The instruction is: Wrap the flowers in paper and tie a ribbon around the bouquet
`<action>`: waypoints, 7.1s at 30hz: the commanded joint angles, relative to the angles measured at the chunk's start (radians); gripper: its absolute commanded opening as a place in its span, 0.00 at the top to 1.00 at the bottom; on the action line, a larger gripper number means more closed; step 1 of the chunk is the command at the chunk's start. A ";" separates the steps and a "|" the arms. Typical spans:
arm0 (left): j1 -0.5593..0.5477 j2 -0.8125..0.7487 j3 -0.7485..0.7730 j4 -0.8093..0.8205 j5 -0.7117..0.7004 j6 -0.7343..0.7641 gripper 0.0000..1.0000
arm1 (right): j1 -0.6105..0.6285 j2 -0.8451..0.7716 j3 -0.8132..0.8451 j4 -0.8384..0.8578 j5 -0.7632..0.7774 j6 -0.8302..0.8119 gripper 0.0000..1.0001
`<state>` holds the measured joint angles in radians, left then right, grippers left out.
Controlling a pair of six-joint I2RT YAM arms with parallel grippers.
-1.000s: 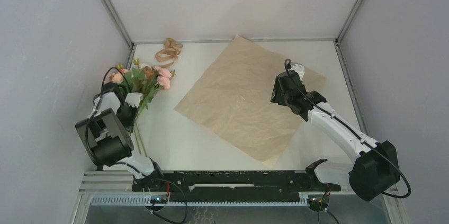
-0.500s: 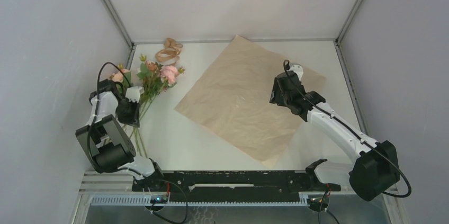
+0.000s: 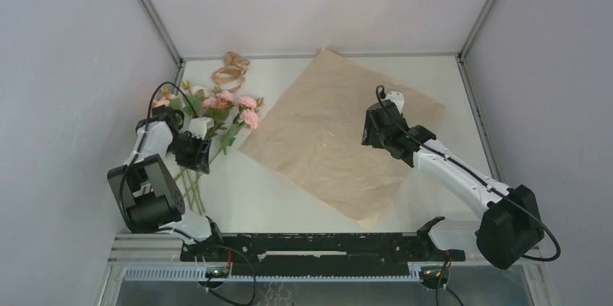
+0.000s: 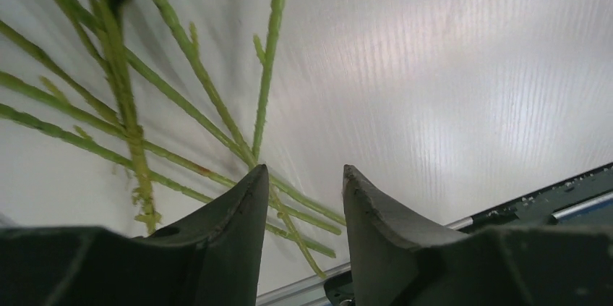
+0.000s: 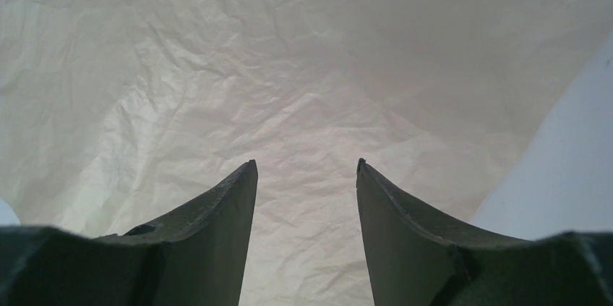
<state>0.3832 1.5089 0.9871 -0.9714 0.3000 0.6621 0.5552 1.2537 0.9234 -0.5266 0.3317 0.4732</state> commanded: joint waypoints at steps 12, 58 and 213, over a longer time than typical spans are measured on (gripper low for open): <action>-0.229 0.231 0.246 0.157 -0.178 -0.015 0.36 | -0.020 0.012 0.020 0.043 0.027 -0.070 0.38; -0.525 -0.334 0.267 0.709 0.706 -1.147 1.00 | 0.423 0.378 0.444 0.695 -0.299 -0.010 0.80; 0.109 0.186 0.135 0.457 -0.130 -0.514 0.52 | 0.084 0.607 0.557 -0.355 0.095 -0.114 0.44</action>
<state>0.4824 1.6569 1.0401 -0.5446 0.1459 0.1864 0.6193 1.9522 1.4670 -0.8536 0.3702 0.3458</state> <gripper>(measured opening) 0.533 0.557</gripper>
